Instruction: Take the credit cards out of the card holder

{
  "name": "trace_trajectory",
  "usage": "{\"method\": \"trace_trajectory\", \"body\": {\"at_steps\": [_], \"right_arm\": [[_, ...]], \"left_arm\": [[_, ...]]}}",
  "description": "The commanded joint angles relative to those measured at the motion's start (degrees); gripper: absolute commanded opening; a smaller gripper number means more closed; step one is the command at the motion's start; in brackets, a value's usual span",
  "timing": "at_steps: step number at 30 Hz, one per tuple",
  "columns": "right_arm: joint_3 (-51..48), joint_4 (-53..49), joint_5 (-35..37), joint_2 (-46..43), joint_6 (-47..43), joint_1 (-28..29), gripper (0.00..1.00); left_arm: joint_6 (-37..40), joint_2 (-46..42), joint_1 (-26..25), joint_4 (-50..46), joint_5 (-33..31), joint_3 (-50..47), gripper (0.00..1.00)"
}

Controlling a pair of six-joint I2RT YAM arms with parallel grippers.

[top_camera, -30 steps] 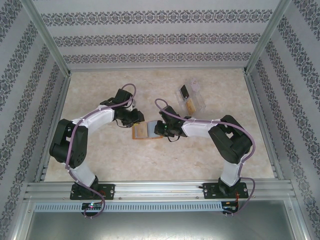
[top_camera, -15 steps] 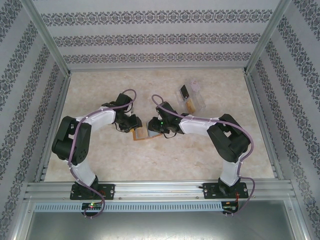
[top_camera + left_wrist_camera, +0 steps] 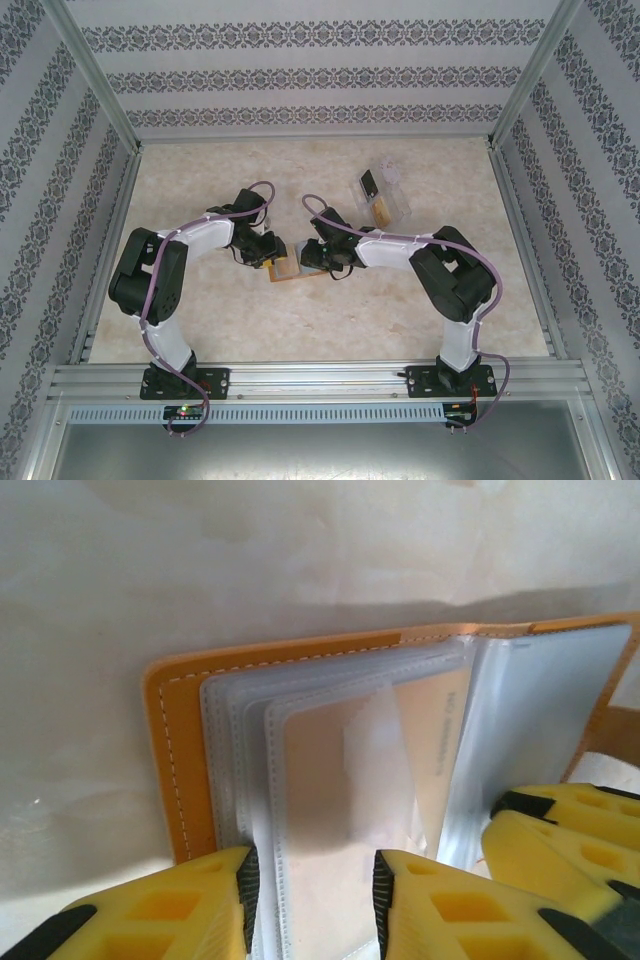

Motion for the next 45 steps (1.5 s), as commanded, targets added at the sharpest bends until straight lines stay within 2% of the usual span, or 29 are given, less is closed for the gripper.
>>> {"method": "trace_trajectory", "body": {"at_steps": [1,8,17,21,28,35,45], "right_arm": [[1.5,-3.4,1.8,2.1,-0.3,0.3,0.25],[1.0,-3.2,2.0,2.8,0.4,0.3,0.25],[0.1,-2.2,1.9,1.6,0.7,0.4,0.24],[-3.0,2.6,3.1,-3.1,1.0,0.4,0.24],[-8.7,7.0,6.6,-11.4,-0.1,0.5,0.28],[-12.7,6.1,10.1,-17.3,-1.3,0.3,0.29],[-11.6,5.1,10.8,-17.4,-3.5,0.5,0.24]], "left_arm": [[1.3,0.1,0.5,-0.4,0.8,1.9,0.35],[2.2,1.8,0.5,0.1,5.1,3.1,0.28],[0.4,1.7,0.5,4.0,11.7,3.0,0.3],[-2.0,1.9,0.5,7.5,15.8,2.4,0.33],[-5.7,3.0,-0.8,12.8,19.0,1.5,0.35],[-7.7,5.1,-2.3,15.5,20.5,3.3,0.37],[-6.6,5.5,-2.4,12.4,17.3,5.5,0.36]]}}
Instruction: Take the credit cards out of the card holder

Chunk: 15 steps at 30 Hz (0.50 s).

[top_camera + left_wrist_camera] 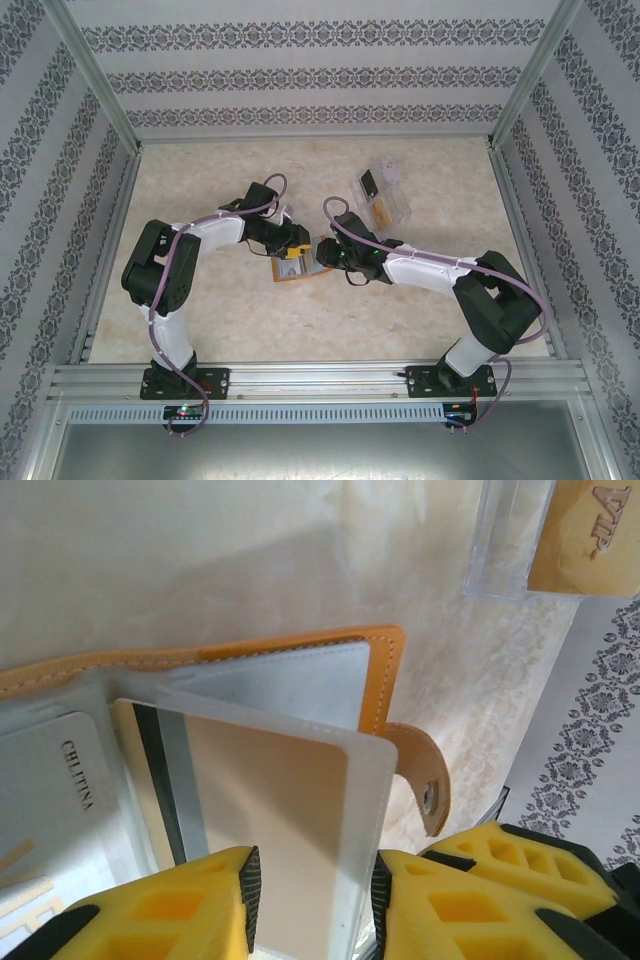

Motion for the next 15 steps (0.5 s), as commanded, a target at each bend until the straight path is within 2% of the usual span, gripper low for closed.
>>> {"method": "trace_trajectory", "body": {"at_steps": [1,7,12,15], "right_arm": [[1.1,-0.9,2.1,-0.5,-1.9,0.6,0.24],[3.2,-3.4,4.2,-0.1,-3.4,1.5,0.21],[7.6,-6.6,1.1,4.3,-6.1,1.6,0.16],[10.2,-8.4,0.4,7.6,-6.2,1.5,0.15]], "left_arm": [[1.0,0.3,0.0,-1.8,-1.7,2.1,0.36],[2.5,-0.5,0.4,-4.7,-4.3,3.3,0.35],[3.2,-1.4,1.2,-8.1,-11.0,2.5,0.26],[2.7,-1.0,1.3,-7.7,-11.1,1.6,0.25]]}}
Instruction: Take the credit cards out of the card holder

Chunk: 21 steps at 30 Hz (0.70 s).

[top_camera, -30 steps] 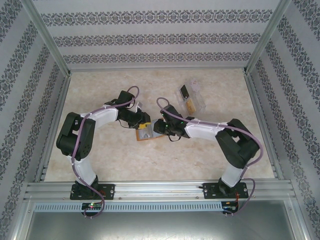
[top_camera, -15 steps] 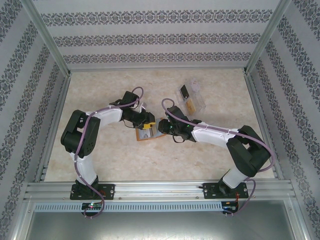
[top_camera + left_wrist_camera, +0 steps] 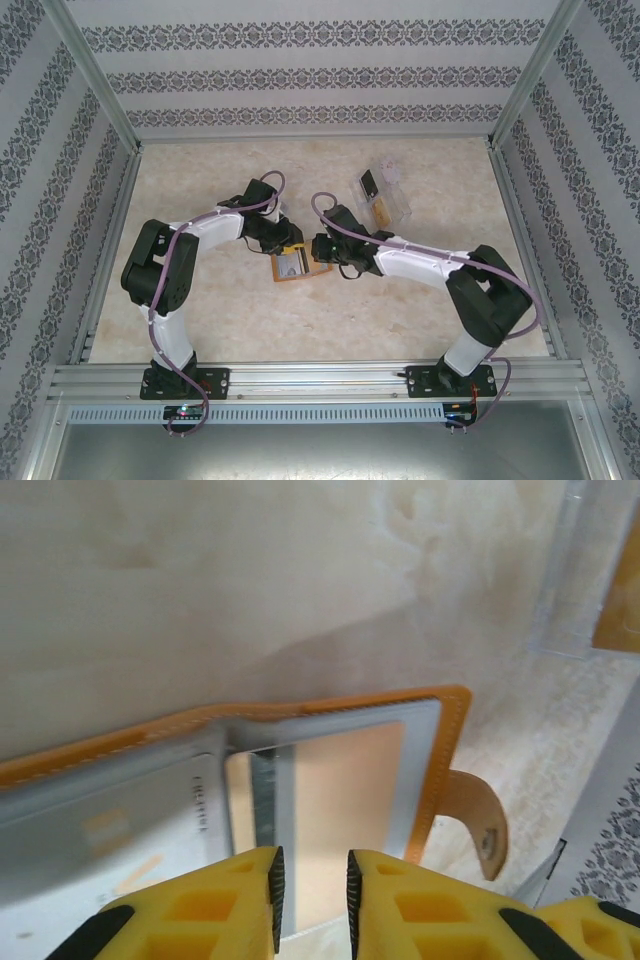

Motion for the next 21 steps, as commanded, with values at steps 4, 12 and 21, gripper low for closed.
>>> {"method": "trace_trajectory", "body": {"at_steps": [4,12,21], "right_arm": [[4.8,-6.6,0.9,5.3,-2.4,0.0,0.15],[7.2,-9.6,2.8,9.6,-2.5,-0.6,0.18],[8.3,-11.3,3.2,12.2,-2.4,-0.7,0.23]], "left_arm": [[-0.1,-0.6,0.4,-0.9,-2.1,-1.4,0.24],[-0.4,0.6,0.4,0.4,0.4,-2.0,0.26],[-0.1,1.7,0.3,0.5,1.0,-2.4,0.27]]}}
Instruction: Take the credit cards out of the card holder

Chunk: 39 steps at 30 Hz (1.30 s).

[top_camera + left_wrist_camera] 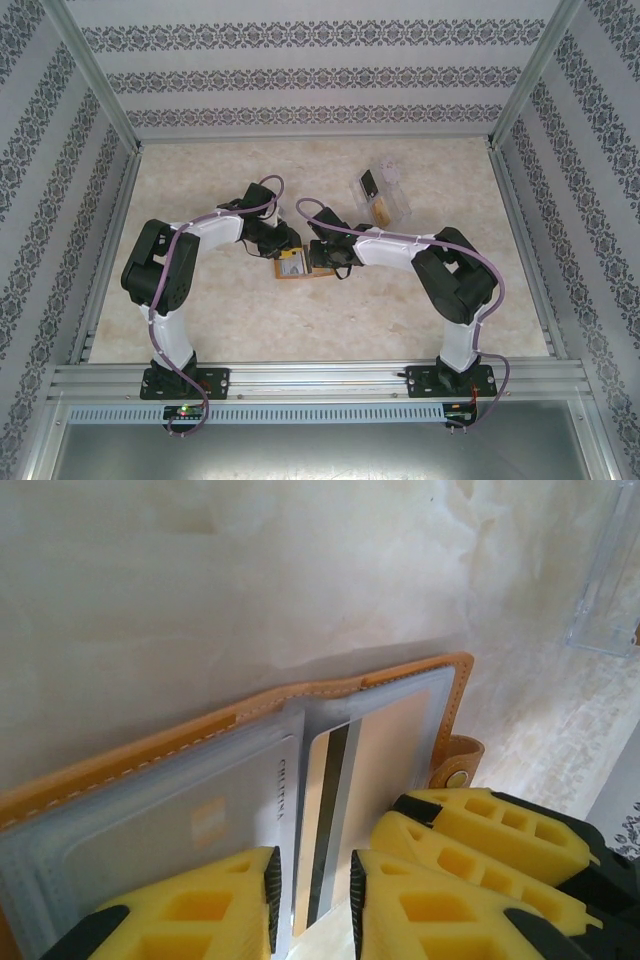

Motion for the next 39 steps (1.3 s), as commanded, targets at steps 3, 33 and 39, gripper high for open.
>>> {"method": "trace_trajectory", "body": {"at_steps": [3,33,39], "right_arm": [[1.0,-2.6,1.5,1.2,-0.7,-0.5,0.25],[-0.9,-0.1,-1.3,1.2,0.6,-0.6,0.32],[-1.0,-0.2,-1.3,1.4,0.7,-0.7,0.29]], "left_arm": [[0.2,1.7,0.3,0.3,0.8,-0.9,0.28],[2.8,0.4,0.3,2.2,1.0,-1.7,0.28],[3.0,-0.8,0.4,5.8,3.2,-2.2,0.28]]}}
